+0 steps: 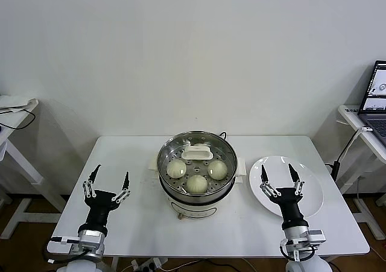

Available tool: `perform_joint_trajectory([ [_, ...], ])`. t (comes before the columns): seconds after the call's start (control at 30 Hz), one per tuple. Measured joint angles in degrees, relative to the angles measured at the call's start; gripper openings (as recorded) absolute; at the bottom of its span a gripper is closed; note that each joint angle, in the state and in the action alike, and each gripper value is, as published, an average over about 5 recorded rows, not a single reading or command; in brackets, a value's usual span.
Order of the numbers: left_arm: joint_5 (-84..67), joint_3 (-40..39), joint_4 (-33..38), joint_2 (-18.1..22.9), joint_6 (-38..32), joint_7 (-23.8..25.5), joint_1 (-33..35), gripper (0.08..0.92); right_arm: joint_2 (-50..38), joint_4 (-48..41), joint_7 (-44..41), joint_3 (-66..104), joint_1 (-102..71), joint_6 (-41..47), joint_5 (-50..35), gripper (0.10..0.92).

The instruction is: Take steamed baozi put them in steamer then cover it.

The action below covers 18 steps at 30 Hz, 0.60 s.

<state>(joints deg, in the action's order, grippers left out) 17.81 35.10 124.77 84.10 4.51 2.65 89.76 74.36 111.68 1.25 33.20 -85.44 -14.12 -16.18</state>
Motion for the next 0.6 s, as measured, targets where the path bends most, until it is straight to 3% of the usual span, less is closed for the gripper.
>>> perform_joint_trajectory([
  [0.6, -1.6, 0.1, 0.2, 0.0, -1.7, -0.1, 1.1, 0.823, 0.2, 1.1, 0.0, 0.1, -0.5, 1.5, 1.4, 0.823],
])
